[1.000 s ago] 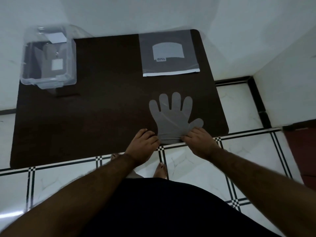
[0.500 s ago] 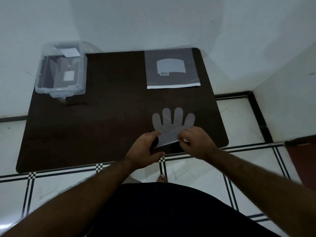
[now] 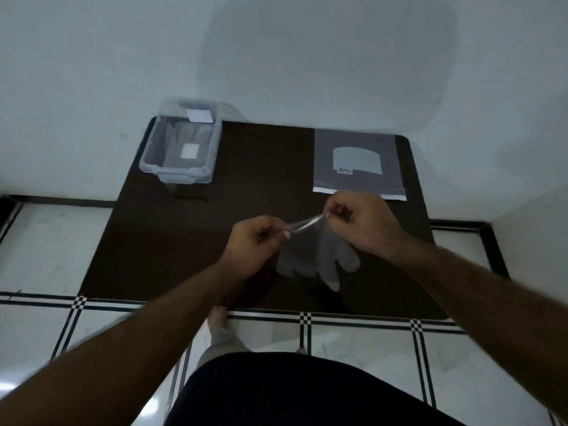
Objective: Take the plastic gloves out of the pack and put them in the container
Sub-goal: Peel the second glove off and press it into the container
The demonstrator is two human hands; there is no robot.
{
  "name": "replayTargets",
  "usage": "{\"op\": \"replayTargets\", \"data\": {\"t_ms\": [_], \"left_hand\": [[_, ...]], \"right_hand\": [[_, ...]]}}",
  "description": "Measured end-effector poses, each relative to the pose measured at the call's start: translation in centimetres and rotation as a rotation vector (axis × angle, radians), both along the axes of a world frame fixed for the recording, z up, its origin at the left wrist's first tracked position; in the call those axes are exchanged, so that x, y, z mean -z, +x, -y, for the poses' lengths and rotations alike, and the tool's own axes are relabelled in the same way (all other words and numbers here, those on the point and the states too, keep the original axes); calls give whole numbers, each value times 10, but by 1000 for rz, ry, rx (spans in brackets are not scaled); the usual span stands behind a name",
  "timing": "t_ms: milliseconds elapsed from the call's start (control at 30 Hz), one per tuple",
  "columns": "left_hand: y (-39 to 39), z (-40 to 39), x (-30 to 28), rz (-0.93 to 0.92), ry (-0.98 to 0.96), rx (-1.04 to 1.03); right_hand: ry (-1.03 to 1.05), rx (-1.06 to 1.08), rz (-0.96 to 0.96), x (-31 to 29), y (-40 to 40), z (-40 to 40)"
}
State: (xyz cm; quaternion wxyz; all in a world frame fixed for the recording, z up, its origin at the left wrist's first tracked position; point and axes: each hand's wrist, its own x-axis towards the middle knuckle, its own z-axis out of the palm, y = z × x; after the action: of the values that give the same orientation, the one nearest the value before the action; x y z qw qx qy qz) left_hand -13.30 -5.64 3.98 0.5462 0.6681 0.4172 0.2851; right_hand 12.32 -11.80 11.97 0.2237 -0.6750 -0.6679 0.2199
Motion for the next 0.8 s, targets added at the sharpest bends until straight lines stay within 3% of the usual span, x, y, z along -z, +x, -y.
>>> {"op": "replayTargets", "data": {"t_ms": [233, 400, 567, 800], "left_hand": [[-71, -109, -54, 71, -26, -58], [-129, -189, -66, 35, -98, 15], [-170, -265, -67, -82, -66, 50], [-195, -391, -73, -167, -163, 39]], "right_hand": [[-323, 48, -456, -26, -53, -107], [-349, 76, -561, -27, -100, -186], [-389, 82, -549, -20, -135, -258], [-324, 142, -433, -29, -175, -372]]}}
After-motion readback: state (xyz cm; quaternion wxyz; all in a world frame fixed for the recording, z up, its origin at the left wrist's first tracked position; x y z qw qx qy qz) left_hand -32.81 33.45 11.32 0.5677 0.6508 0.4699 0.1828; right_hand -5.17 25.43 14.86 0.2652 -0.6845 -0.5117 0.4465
